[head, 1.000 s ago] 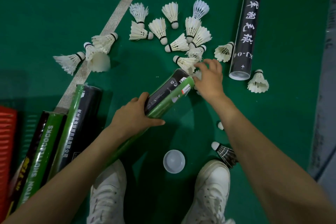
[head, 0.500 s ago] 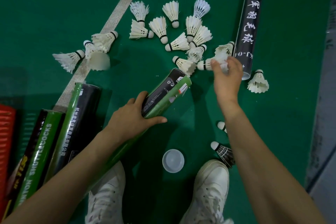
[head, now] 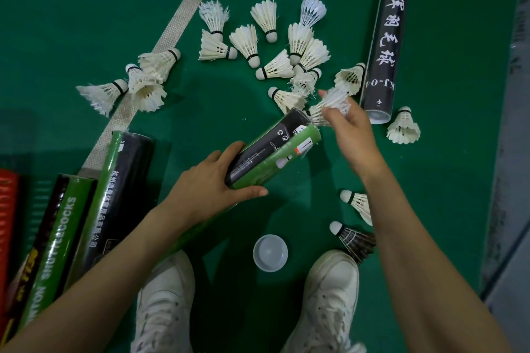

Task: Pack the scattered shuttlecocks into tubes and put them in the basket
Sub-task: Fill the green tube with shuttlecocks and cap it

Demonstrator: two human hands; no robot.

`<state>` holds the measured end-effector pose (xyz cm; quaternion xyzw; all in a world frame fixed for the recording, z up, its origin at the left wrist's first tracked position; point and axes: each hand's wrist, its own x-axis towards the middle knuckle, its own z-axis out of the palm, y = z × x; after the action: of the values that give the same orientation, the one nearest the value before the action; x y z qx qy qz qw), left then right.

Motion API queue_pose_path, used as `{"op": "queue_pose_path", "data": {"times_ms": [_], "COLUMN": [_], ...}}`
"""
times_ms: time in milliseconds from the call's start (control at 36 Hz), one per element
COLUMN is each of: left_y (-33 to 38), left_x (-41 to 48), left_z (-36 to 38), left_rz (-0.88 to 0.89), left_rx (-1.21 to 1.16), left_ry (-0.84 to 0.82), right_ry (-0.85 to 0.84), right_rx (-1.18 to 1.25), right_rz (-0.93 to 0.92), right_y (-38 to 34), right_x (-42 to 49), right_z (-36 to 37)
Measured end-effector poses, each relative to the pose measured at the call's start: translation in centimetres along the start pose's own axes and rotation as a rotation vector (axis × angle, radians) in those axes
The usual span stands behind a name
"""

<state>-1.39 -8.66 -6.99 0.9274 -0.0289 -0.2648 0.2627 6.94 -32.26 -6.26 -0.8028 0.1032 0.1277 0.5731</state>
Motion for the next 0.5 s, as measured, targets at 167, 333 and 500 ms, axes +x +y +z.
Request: {"op": "queue_pose_path", "data": {"times_ms": [167, 333, 500], "left_y": [0.3, 0.5, 0.2], "left_x": [0.3, 1.0, 1.6], "left_z": [-0.2, -0.5, -0.6], "left_rz": [0.007, 0.008, -0.014], "left_rx": [-0.016, 0.001, -0.059], "left_ry": [0.024, -0.018, 0.011], "right_ry": [-0.210, -0.327, -0.180], "right_rx": [-0.129, -0.220, -0.055], "right_rz": [0.121, 0.204, 0.078], "right_y": [-1.2, -2.0, -1.8], "right_x": [-1.2, -1.5, 0.7], "right_z": [-0.3, 0.4, 2.3]}}
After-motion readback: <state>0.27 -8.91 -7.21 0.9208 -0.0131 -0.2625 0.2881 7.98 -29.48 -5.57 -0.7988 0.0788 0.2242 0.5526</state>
